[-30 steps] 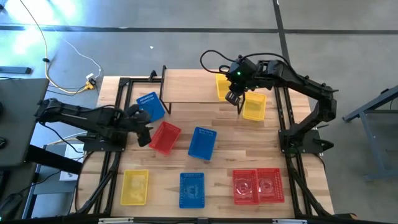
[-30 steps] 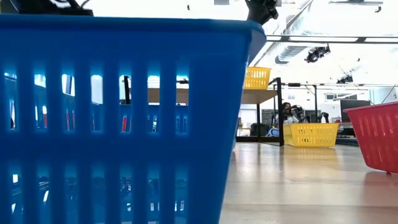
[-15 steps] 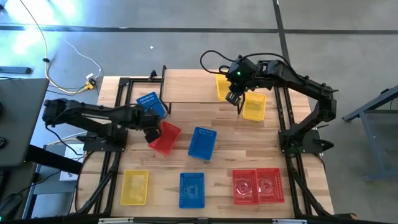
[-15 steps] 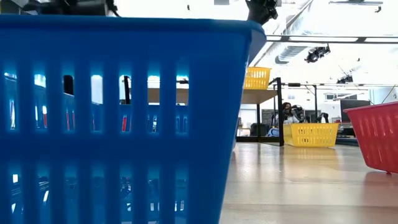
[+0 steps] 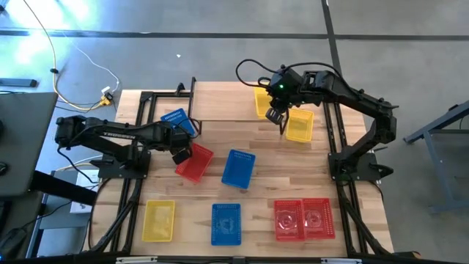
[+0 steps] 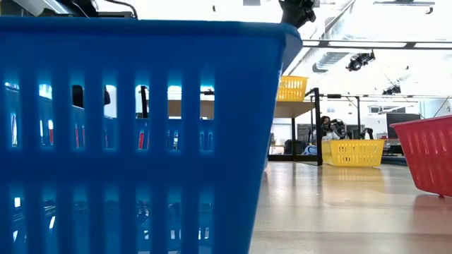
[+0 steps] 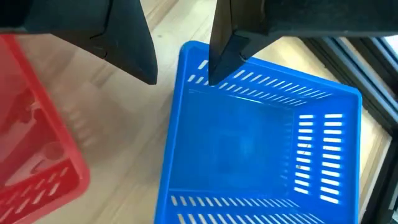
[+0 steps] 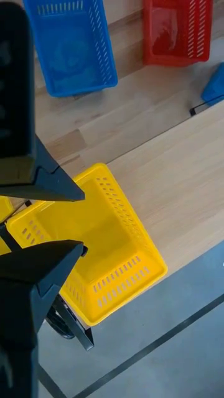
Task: Stack baskets on shelf by color
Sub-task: Put the top blue basket on the shelf
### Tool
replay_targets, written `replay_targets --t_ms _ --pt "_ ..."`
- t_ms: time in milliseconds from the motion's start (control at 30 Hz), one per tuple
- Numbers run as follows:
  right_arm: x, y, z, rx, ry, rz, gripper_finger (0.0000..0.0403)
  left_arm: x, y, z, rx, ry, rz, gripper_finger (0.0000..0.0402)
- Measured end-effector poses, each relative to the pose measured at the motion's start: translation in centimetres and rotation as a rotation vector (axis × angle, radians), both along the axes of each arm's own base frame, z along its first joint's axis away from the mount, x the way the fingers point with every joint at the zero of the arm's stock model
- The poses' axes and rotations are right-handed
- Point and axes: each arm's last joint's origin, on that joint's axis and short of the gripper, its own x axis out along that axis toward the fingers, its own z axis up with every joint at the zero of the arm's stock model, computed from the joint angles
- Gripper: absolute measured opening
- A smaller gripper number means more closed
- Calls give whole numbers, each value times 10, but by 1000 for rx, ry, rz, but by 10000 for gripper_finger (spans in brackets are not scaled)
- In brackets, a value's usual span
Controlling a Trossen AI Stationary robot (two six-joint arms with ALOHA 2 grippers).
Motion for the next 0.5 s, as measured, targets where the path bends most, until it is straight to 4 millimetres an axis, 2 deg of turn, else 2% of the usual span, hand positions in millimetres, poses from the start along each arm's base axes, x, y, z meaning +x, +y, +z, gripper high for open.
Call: replay_targets --t_ms 500 --pt "0 0 0 9 -9 -17 99 9 5 -25 -39 148 13 126"
